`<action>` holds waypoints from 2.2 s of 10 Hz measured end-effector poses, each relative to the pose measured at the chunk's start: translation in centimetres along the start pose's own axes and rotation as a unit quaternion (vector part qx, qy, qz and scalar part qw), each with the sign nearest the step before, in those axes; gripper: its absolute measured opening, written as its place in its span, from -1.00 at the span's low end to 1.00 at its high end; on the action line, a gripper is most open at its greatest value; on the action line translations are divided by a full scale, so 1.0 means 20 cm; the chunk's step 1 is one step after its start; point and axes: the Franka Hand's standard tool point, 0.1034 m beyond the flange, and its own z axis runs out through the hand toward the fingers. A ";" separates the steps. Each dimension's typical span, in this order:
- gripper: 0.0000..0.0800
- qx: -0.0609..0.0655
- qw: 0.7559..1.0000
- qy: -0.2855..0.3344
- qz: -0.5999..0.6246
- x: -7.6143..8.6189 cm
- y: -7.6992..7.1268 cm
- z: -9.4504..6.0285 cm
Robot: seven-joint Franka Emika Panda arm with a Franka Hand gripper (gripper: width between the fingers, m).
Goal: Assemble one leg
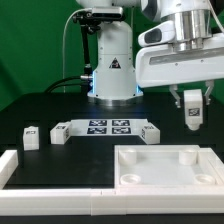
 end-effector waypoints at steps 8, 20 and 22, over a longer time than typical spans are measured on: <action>-0.27 -0.014 0.989 0.039 -0.145 0.43 0.09 -0.03; -0.27 -0.023 0.978 0.125 -0.164 0.62 0.16 0.17; -0.27 -0.018 0.977 0.125 -0.169 0.62 0.09 0.19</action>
Offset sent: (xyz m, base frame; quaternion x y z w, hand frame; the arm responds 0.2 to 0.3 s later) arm 0.0553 -0.0451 0.0076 -0.0743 -0.0050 -0.1903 0.9789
